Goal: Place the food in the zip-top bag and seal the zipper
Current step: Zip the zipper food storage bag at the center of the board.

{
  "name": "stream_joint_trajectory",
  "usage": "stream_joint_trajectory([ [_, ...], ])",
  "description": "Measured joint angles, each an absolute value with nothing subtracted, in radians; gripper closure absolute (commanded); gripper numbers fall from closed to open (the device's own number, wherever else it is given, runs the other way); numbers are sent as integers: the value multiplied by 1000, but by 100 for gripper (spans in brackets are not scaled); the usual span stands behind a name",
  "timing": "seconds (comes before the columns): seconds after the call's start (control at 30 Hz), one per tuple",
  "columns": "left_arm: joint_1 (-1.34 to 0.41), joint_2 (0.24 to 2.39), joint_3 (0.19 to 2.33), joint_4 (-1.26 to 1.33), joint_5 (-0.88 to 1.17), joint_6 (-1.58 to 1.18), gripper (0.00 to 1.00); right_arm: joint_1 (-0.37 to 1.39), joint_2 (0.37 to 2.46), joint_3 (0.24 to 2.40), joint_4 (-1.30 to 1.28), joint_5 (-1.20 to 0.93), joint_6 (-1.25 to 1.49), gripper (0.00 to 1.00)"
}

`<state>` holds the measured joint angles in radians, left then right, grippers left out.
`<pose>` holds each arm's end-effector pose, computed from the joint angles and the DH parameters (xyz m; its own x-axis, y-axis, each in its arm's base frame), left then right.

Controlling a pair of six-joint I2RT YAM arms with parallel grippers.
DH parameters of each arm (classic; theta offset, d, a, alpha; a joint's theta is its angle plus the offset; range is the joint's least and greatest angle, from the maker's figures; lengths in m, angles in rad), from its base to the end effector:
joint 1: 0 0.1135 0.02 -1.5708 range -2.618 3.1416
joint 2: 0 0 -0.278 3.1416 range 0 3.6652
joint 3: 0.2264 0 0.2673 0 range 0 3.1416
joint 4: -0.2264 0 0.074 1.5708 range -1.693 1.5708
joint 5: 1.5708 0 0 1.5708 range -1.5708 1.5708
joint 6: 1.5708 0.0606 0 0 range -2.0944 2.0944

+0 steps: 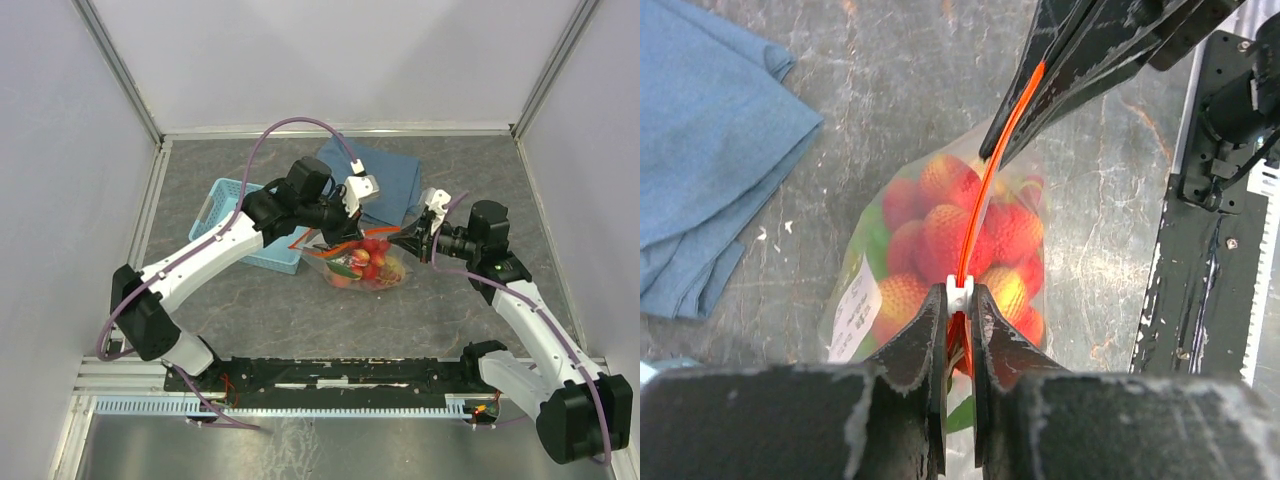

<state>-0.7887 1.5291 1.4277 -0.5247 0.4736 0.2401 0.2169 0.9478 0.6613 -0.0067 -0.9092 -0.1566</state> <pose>0.2463 -0.2871 0.3496 -0.1891 0.4906 -0.8506 0.9644 0.2557 -0.0669 0.2154 0.0964 0.2911 -0.1431 -0.1296 -0.9812 -0.9032 0.4224 0.0759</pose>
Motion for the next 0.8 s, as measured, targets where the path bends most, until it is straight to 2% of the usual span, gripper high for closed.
stream_joint_trajectory([
  [0.37, -786, 1446, 1372, -609, 354, 201, 97, 200, 917, 641, 17, -816, -92, 98],
  [0.8, -780, 1347, 1260, -634, 288, 170, 97, 189, 889, 626, -1, -611, 4, 98],
])
